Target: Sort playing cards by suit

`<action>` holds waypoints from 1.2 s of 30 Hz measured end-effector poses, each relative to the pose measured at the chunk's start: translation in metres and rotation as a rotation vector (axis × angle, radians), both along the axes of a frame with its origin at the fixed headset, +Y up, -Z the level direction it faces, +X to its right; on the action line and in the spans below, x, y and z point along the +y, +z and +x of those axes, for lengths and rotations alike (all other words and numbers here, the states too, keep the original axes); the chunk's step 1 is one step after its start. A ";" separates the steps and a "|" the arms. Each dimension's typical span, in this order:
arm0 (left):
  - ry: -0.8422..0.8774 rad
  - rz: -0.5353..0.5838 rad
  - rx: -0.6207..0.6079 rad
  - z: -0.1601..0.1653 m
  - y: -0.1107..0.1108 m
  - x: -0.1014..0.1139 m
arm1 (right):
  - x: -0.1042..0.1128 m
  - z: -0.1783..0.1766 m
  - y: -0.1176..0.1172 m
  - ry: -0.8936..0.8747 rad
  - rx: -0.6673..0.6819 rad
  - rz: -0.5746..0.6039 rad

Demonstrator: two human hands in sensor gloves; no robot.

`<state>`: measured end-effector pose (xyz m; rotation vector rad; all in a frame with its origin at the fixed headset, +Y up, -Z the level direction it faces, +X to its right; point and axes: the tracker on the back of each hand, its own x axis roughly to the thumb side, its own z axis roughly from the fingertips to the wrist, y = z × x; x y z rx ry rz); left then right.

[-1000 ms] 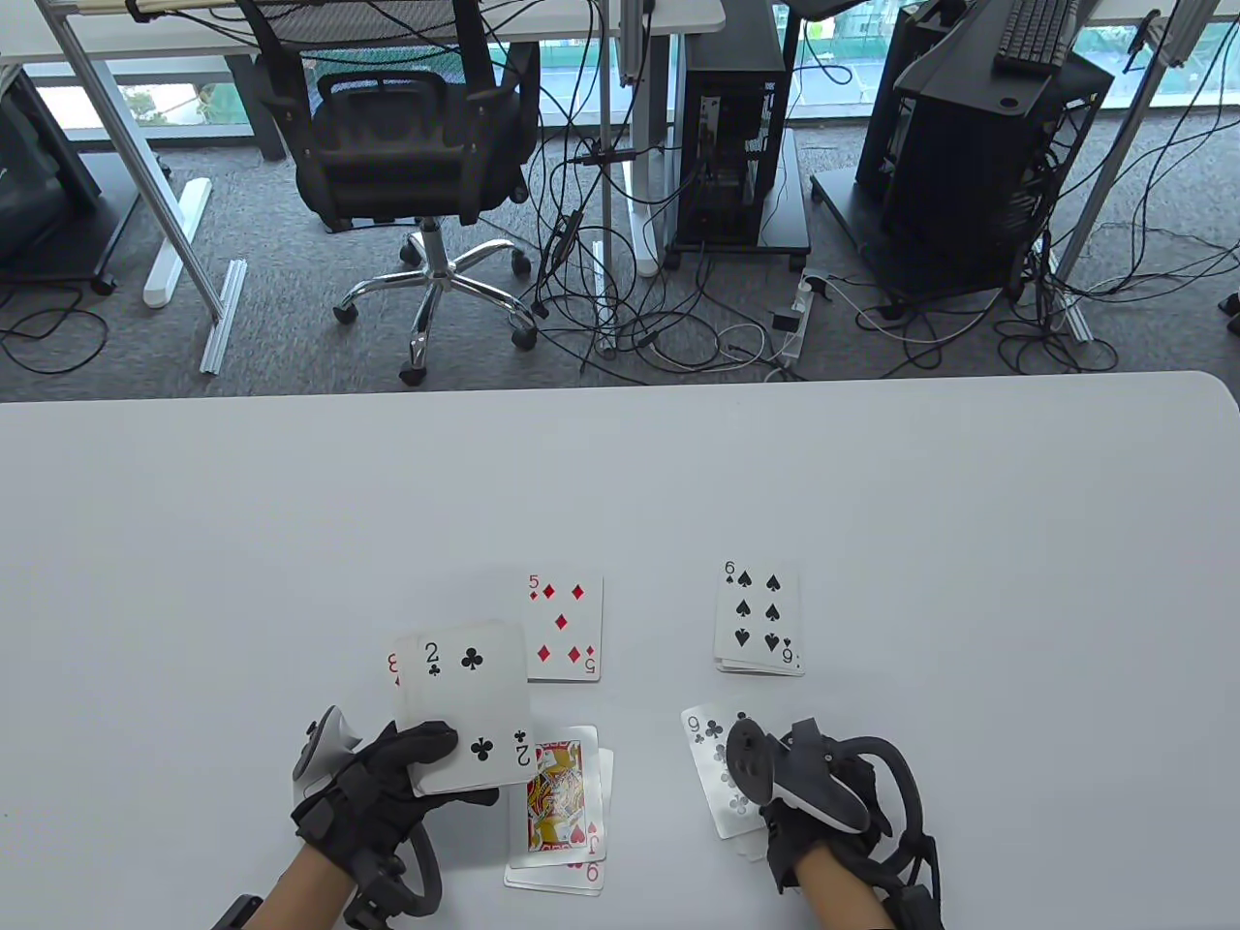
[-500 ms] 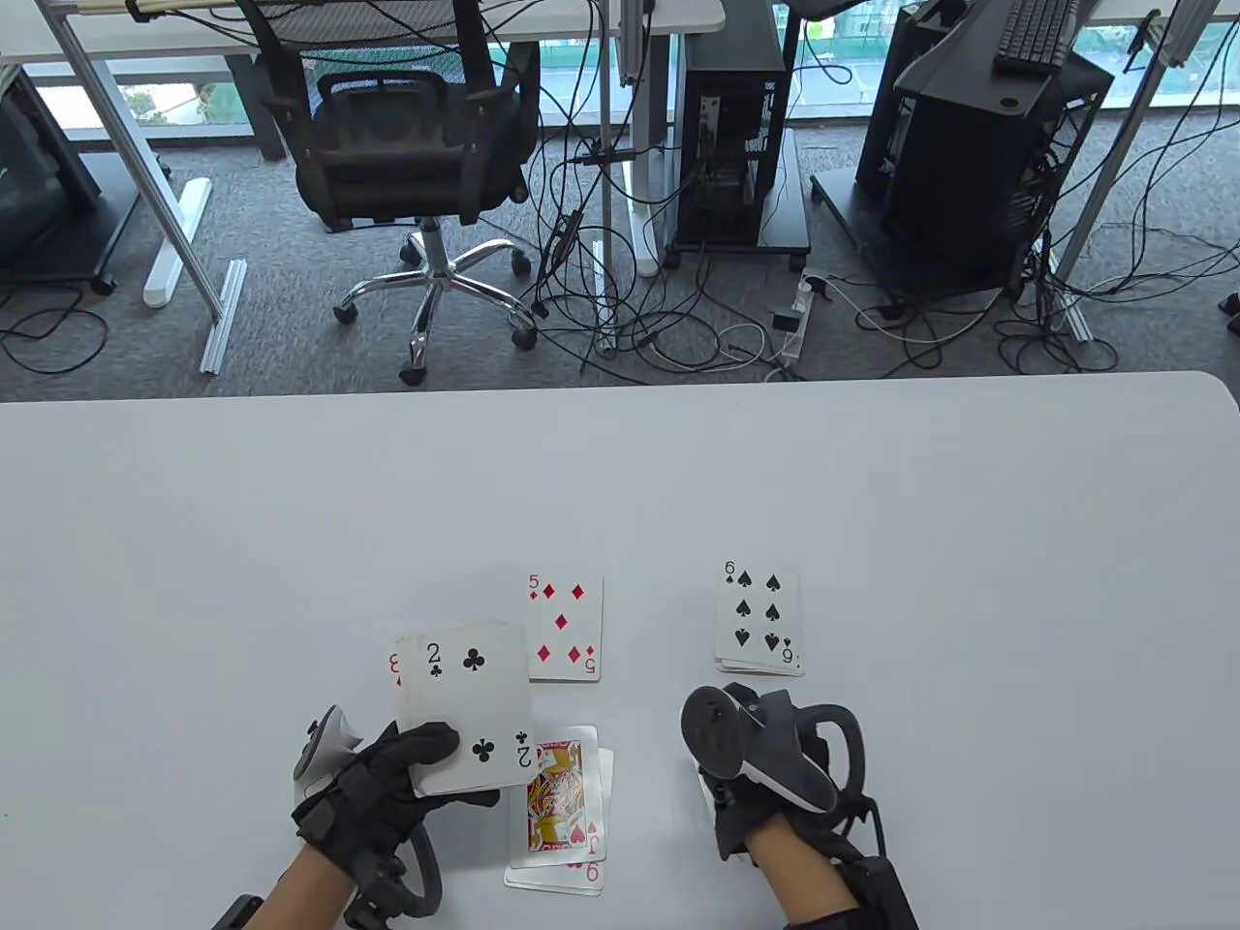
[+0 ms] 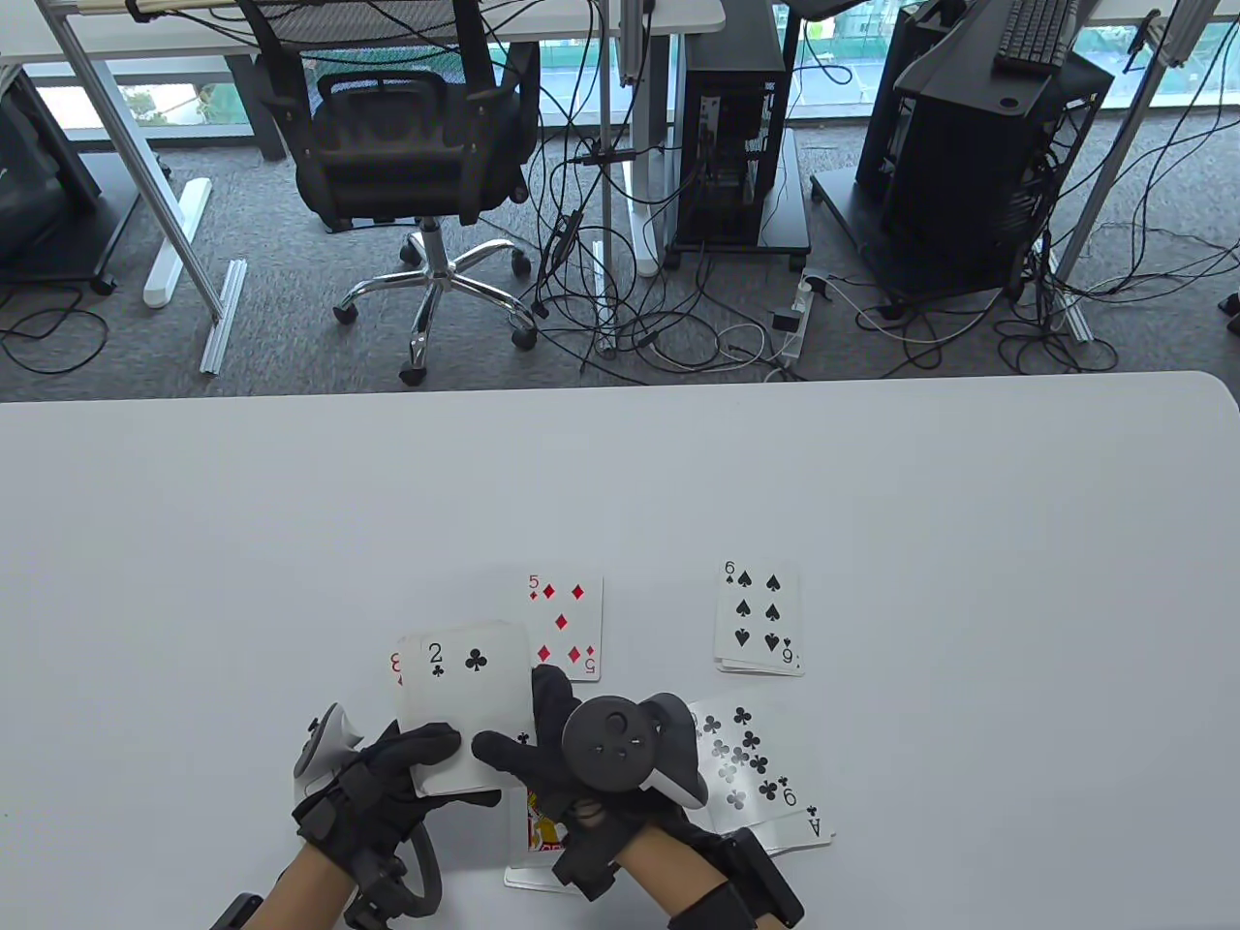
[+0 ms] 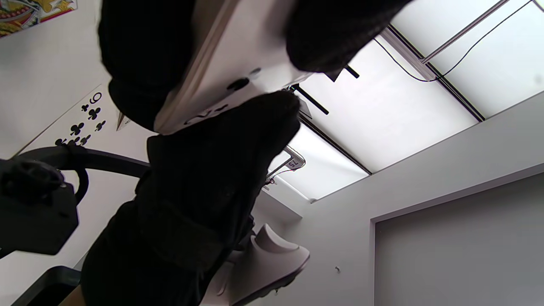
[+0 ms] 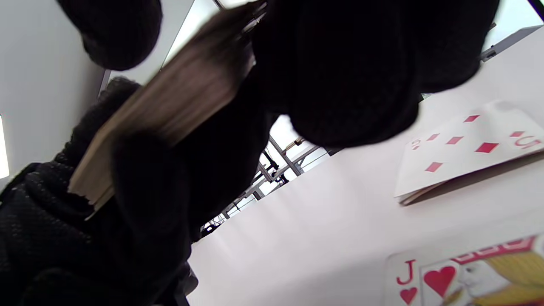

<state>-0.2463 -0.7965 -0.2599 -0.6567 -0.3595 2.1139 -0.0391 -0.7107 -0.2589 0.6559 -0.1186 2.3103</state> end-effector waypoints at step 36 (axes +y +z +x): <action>0.018 -0.001 -0.002 0.002 0.000 -0.002 | -0.019 0.176 0.001 0.165 -0.389 -0.305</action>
